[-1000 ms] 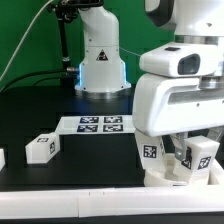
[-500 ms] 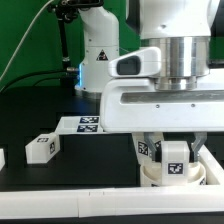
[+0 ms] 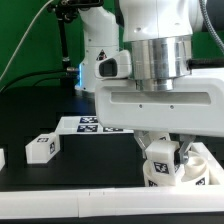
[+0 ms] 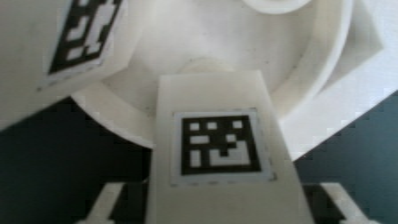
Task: Assemble stool
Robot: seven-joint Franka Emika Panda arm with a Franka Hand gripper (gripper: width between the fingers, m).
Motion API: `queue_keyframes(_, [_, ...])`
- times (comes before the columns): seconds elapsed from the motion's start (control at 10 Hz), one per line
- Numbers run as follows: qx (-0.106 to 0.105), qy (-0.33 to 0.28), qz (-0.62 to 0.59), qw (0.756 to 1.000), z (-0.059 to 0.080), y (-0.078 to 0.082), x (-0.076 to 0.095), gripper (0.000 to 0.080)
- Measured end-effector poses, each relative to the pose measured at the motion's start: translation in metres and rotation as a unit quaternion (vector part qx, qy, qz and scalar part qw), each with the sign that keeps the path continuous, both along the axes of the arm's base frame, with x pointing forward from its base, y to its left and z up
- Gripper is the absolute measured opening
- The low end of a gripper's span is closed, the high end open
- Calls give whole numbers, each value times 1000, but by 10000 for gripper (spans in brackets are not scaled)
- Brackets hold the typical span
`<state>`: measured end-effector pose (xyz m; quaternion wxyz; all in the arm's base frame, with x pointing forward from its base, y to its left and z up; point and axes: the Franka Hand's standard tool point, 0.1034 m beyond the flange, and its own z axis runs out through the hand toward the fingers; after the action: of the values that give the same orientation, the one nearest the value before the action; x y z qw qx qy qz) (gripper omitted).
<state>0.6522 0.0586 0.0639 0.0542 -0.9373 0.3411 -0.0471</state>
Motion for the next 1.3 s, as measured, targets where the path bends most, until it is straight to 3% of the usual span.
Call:
queue_keyframes(0.2, [13,5,-176,984,-2,-2,-12,337])
queue_keyframes(0.4, [19,22,-322,946,-2,-7,-20,338])
queue_keyframes(0.7, [31,44,-412,910,-3,-10,-27,340])
queue_keyframes(0.9, [30,47,-430,901,-5,-9,-30,340])
queue_keyframes(1.1, [30,47,-428,902,-6,-9,-30,568])
queue_keyframes(1.2, [30,47,-428,902,-5,-9,-30,625])
queue_keyframes(1.3, [39,36,-415,908,6,-10,-25,625])
